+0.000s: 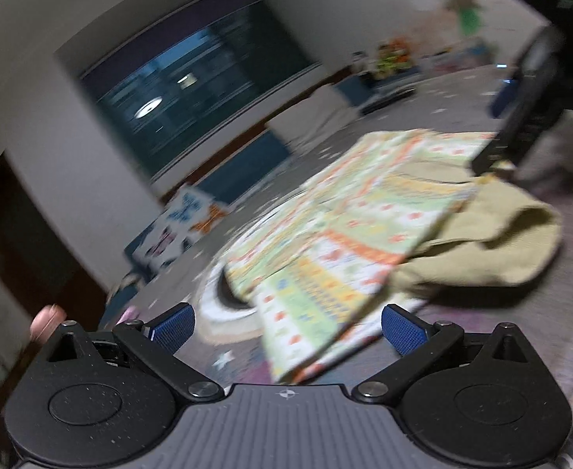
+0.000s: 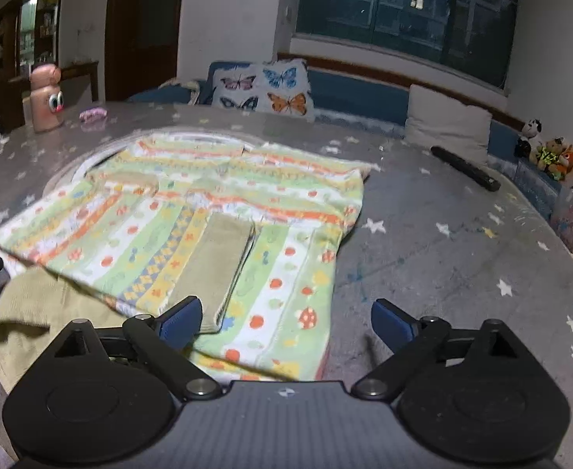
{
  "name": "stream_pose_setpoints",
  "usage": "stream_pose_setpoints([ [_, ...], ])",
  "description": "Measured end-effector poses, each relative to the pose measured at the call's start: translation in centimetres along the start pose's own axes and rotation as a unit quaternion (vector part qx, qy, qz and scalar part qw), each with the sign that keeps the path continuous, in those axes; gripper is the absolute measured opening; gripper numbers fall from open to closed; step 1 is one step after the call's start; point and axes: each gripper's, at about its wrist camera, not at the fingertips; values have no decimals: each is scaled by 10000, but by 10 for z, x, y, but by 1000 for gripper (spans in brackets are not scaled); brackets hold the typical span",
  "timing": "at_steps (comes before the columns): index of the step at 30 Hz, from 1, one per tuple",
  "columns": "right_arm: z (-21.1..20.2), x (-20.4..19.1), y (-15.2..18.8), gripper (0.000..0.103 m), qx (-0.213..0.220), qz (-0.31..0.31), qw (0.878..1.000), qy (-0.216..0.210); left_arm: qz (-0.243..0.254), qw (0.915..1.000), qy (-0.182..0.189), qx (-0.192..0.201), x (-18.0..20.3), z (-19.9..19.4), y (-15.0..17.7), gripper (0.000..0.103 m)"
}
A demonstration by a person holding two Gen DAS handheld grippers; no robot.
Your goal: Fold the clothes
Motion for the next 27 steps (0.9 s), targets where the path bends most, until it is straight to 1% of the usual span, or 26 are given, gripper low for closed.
stream_pose_setpoints([
  [1,-1,0,0,100,13,-16,10000,20,87,9999,96,50,5,-1,-1,103],
  [3,-3,0,0,103,40,-49,10000,59,242,9991,288,174,14,-3,-4,103],
  [7,-12,2,2,103,98,-214,9997,78,482,9959,636,436,30,-4,-7,103],
  [9,-15,2,4,103,85,-295,9995,96,629,9932,758,627,38,-4,-9,102],
  [11,-19,3,6,103,81,-369,9992,102,692,9913,857,727,41,-1,-12,100],
  [14,-25,4,9,103,87,-472,9988,71,636,9888,1103,781,41,6,-19,89],
  [16,-30,4,11,103,108,-547,9984,-7,505,9872,1280,810,40,9,-24,78],
  [18,-34,3,13,103,115,-650,9978,-79,342,9853,1447,841,38,11,-27,69],
  [19,-35,2,14,103,120,-700,9974,-112,259,9845,1511,849,36,13,-29,61],
  [20,-38,0,15,103,130,-797,9966,-169,170,9836,1582,848,34,13,-30,57],
  [22,-42,-5,17,103,173,-985,9946,-262,-59,9815,1725,823,29,12,-31,38],
  [23,-45,-8,18,103,204,-1091,9933,-320,-182,9810,1756,800,26,15,-33,35],
  [25,-51,-15,18,103,276,-1289,9903,-443,-428,9796,1816,753,20,19,-37,21],
  [27,-56,-23,17,103,364,-1451,9871,-568,-674,9775,1871,705,14,24,-41,16],
])
Point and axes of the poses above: each gripper's, at about its wrist camera, not at the fingertips, and z roughly the way its jaws point, x to its right, y to its underside, and after that the axes turned 4 degrees about y, right-handed
